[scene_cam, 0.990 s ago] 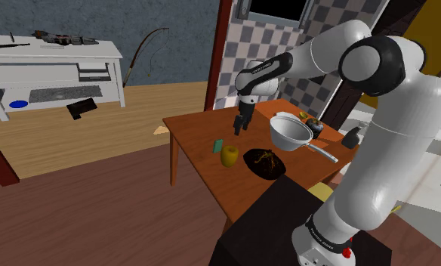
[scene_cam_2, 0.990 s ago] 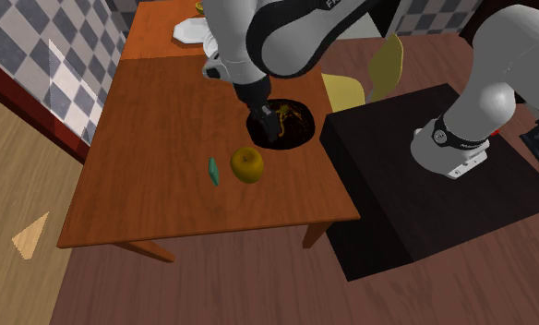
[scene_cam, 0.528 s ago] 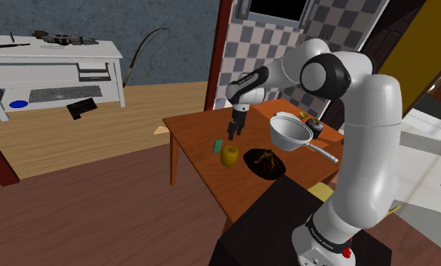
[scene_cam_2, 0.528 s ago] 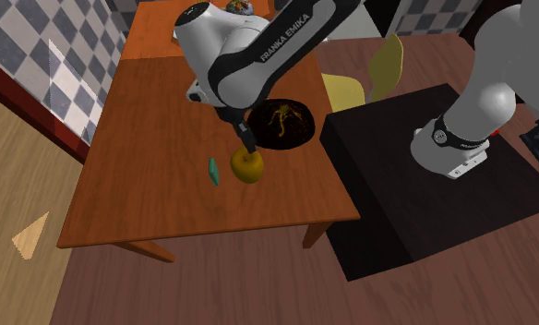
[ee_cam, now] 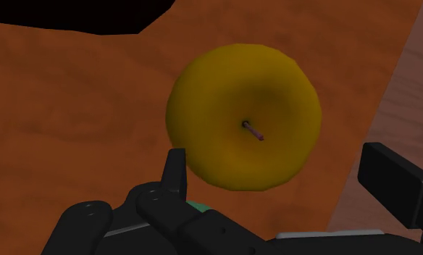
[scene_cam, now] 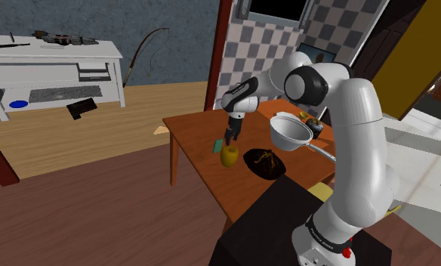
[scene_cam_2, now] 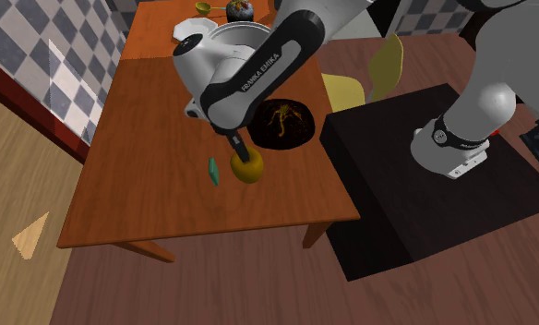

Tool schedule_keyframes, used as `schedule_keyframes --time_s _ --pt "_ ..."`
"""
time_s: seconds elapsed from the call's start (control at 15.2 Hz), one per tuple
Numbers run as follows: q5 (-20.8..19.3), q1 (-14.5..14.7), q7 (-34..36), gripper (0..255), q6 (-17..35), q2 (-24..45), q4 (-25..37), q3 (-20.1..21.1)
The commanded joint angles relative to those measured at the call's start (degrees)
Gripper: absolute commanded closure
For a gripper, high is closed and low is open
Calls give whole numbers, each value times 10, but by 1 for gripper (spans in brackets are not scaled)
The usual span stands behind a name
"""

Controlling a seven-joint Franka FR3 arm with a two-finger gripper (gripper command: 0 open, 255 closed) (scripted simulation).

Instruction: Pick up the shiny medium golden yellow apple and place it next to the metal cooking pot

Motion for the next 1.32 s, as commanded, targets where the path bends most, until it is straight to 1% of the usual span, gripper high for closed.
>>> schedule_keyframes --time_s 0.0,0.13,0.59,0.66,1.25 --pt "3 -1 -2 0 13 9 -4 2" --pt "5 -1 -4 0 22 16 -6 4" --pt "5 -1 -4 0 22 16 -6 4" --pt "5 -1 -4 255 22 16 -6 4" --pt "5 -1 -4 255 22 16 -6 4"
